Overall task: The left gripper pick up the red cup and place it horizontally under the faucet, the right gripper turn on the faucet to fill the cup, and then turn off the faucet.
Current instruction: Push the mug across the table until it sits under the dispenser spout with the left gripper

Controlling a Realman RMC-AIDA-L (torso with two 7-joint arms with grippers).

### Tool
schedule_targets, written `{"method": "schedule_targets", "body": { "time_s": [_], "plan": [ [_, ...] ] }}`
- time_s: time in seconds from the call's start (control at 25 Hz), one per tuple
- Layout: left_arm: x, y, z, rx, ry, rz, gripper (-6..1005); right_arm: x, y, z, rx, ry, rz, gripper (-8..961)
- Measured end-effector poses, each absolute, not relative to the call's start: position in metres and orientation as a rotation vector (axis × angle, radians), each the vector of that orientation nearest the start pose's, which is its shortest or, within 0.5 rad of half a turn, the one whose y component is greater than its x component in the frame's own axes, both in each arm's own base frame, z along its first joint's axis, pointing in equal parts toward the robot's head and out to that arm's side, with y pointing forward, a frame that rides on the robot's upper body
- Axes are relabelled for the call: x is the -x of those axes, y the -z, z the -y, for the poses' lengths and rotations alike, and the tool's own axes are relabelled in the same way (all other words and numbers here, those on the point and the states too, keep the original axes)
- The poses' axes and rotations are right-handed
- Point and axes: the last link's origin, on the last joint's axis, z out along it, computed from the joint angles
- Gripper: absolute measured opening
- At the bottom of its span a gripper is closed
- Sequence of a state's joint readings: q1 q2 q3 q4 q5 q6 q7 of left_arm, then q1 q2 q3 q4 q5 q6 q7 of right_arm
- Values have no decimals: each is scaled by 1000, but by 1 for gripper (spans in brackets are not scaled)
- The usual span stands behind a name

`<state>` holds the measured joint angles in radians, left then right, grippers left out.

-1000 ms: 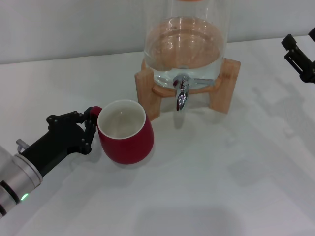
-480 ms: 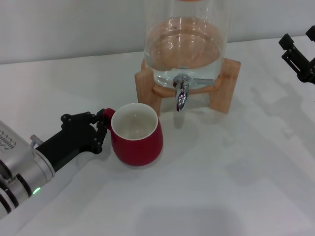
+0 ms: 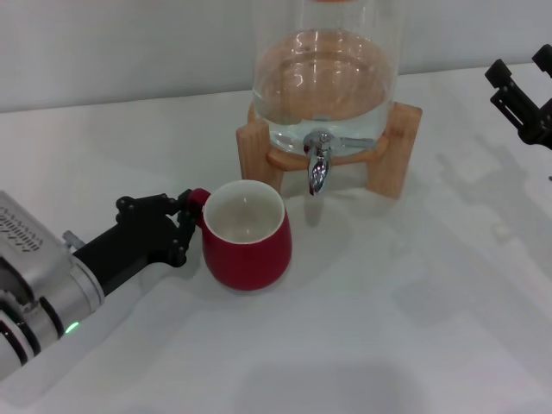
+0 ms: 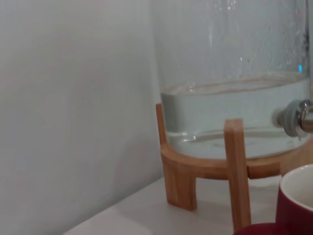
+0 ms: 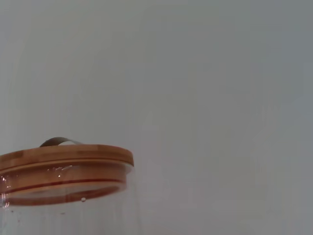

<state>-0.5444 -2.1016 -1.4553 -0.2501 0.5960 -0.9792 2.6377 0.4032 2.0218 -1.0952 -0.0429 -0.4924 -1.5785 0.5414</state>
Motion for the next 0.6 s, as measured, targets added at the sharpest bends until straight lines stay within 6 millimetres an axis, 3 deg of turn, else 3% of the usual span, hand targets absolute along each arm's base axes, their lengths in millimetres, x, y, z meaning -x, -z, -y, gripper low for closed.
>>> {"method": "schedule_targets", "body": {
  "time_s": [0.6],
  "plan": [
    [251,100,-349,2397,579,263,104,-320,-42,-301,1627,-1113,-424,828]
  ]
}}
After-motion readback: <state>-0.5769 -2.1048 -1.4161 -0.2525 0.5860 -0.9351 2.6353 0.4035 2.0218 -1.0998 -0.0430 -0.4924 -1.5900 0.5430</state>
